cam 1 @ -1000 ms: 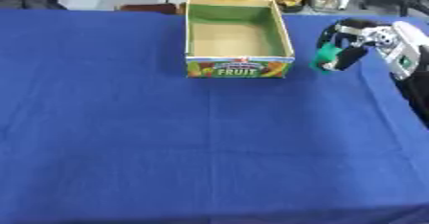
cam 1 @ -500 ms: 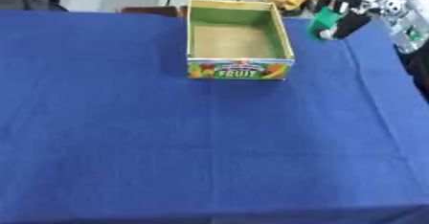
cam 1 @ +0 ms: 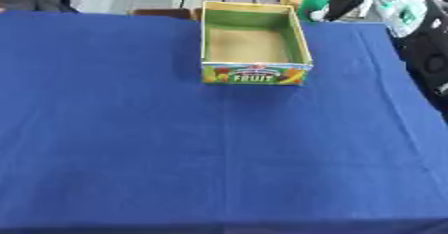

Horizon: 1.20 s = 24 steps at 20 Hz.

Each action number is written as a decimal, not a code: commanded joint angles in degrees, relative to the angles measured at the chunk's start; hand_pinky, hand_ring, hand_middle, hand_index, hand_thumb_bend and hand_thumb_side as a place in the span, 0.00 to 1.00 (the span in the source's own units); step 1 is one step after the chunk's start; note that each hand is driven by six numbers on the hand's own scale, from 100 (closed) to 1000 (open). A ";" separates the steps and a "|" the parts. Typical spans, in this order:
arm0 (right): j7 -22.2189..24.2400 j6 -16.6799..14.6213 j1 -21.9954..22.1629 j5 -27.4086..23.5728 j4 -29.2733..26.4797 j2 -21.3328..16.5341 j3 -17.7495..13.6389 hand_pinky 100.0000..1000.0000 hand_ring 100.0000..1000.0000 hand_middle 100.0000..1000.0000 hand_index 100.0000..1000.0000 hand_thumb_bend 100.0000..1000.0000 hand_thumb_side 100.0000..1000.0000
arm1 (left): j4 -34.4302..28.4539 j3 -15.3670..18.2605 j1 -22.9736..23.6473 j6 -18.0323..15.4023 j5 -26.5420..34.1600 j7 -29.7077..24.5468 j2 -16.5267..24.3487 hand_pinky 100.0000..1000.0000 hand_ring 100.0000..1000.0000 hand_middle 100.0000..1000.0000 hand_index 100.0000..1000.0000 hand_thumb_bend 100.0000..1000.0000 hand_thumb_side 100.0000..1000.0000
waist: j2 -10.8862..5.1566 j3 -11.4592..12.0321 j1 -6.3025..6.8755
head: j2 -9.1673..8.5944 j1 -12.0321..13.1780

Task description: Pick up objects on the table and place them in the box.

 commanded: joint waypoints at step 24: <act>-5.37 -1.77 -3.83 16.59 9.26 9.23 -1.43 0.55 0.66 0.73 0.86 0.27 0.17 | -1.46 -0.44 -1.81 0.05 0.88 -0.77 -0.40 0.63 0.78 0.68 0.77 0.59 0.66 | 2.04 4.74 1.64 | -1.44 -2.69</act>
